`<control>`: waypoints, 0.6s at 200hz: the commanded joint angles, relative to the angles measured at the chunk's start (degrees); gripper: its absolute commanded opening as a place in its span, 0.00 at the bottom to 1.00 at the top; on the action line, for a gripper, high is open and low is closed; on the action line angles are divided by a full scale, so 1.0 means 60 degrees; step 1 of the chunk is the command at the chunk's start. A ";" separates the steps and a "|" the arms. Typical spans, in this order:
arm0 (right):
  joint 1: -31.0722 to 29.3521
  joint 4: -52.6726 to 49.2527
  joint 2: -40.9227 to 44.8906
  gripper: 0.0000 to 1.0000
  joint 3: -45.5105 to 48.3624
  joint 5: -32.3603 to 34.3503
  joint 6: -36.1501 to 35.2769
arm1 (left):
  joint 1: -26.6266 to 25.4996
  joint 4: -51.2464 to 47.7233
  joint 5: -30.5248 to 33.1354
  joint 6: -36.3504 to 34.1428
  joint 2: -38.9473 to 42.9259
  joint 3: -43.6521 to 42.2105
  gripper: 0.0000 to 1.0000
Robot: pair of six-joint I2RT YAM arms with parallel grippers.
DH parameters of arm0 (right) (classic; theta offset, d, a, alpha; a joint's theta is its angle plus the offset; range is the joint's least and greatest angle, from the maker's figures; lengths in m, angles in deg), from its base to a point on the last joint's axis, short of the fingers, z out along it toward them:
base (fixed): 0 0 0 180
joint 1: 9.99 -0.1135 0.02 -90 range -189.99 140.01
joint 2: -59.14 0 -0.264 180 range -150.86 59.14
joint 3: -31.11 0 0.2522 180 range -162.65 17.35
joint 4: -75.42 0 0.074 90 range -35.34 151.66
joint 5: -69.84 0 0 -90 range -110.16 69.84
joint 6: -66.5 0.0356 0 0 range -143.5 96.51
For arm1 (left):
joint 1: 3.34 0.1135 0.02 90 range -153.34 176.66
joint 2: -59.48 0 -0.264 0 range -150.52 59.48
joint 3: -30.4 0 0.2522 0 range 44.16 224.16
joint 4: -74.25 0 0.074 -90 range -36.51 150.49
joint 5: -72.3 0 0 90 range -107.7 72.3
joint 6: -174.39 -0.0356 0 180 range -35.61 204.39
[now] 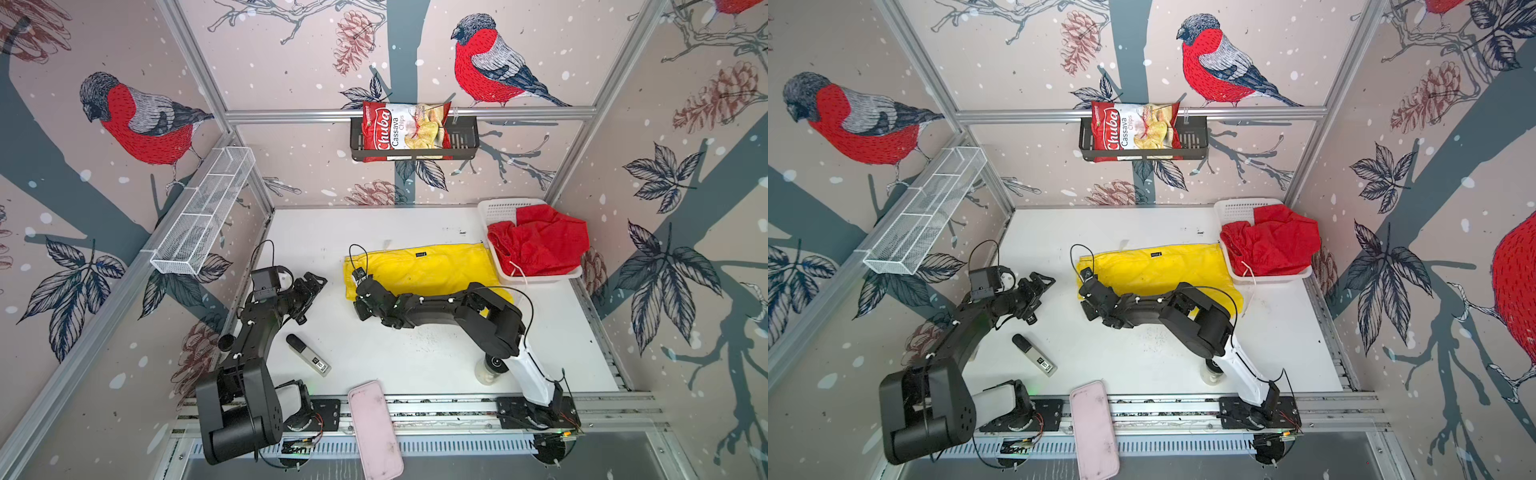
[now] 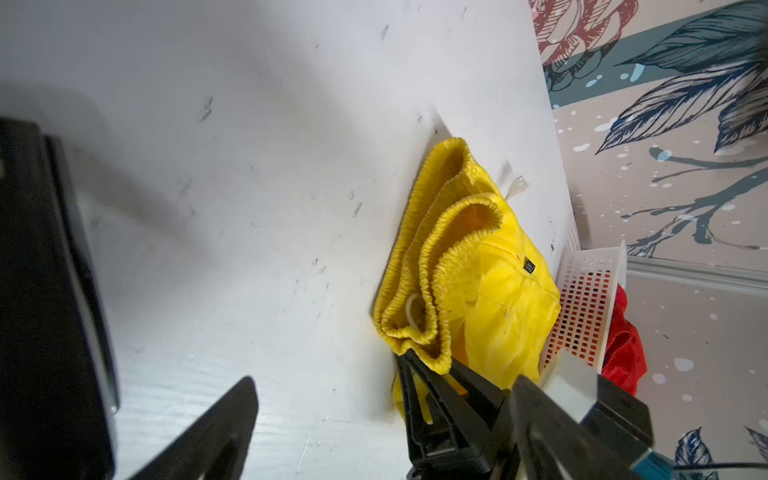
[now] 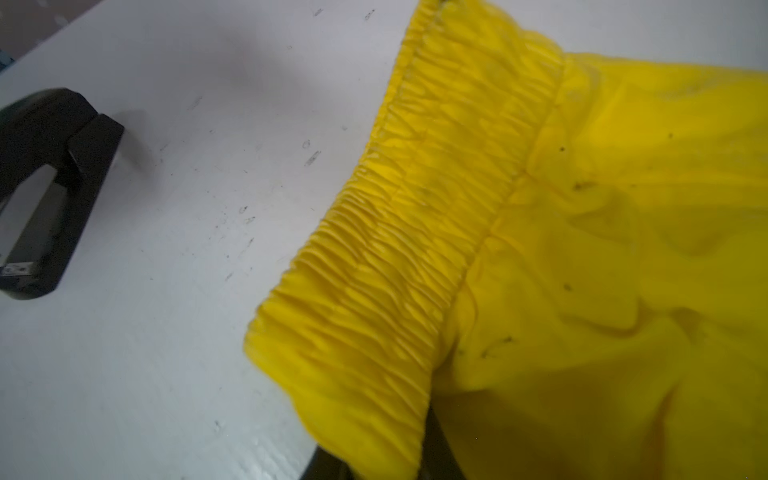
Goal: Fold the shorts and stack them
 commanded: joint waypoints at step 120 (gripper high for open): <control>0.0364 0.3757 0.1575 0.09 0.3001 -0.3110 0.1157 | -0.3562 0.2380 0.2382 0.2157 -0.1715 0.0056 0.98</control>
